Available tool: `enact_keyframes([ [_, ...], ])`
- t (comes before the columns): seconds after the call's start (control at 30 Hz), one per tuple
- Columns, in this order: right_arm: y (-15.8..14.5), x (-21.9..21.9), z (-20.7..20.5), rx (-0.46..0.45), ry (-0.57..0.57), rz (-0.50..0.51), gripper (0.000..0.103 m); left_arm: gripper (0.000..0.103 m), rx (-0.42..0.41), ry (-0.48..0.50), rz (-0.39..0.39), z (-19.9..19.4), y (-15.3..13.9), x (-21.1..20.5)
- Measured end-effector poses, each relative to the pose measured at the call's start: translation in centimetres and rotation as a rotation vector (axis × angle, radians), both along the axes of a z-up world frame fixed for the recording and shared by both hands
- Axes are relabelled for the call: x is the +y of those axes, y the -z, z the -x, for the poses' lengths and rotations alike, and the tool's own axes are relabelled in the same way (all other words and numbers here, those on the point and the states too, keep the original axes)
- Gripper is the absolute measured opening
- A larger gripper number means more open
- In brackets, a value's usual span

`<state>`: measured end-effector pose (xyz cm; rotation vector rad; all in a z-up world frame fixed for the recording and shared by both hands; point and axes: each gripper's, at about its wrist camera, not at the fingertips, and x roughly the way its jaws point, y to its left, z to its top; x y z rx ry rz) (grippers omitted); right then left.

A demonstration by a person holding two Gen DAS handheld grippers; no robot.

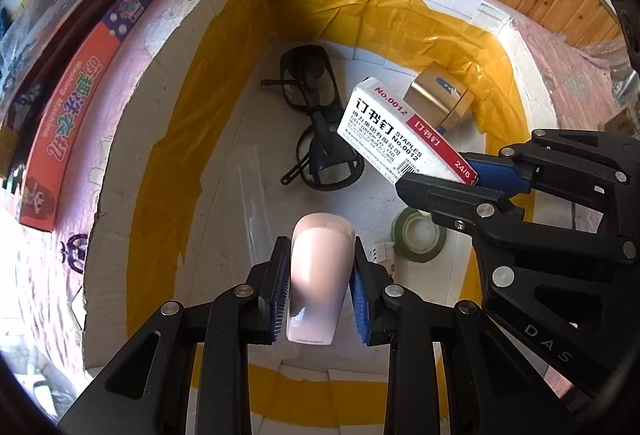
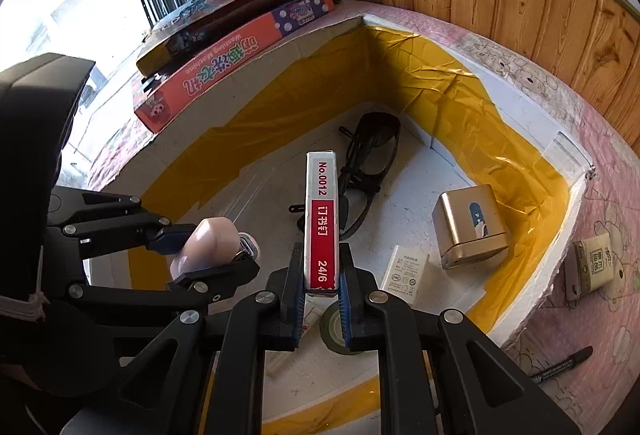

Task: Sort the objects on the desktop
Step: 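Carry the pink cylinder with the left tool while the right tool carries the staples box into the box, then open both tools to drop the pink cylinder and staples box into the box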

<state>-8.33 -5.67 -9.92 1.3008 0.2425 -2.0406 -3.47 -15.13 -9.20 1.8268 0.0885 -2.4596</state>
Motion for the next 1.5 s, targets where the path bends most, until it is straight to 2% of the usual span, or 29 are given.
enact_keyframes([
  [0.27,0.4,-1.3,-0.8,0.038,-0.041,-0.070,0.015,0.029,-0.022,0.010,0.037,-0.1,0.8,-0.3],
  [0.83,0.5,-1.7,-0.6,0.006,-0.025,-0.060,0.016,0.029,-0.040,0.043,0.025,-0.3,1.4,-0.2],
  [1.23,0.3,-1.2,-0.6,0.011,0.006,-0.060,0.017,0.030,-0.037,0.017,0.028,0.9,1.4,1.1],
  [1.5,-0.6,-0.2,-0.9,0.033,0.026,-0.041,0.020,0.038,-0.012,0.013,0.060,0.6,0.2,1.6],
])
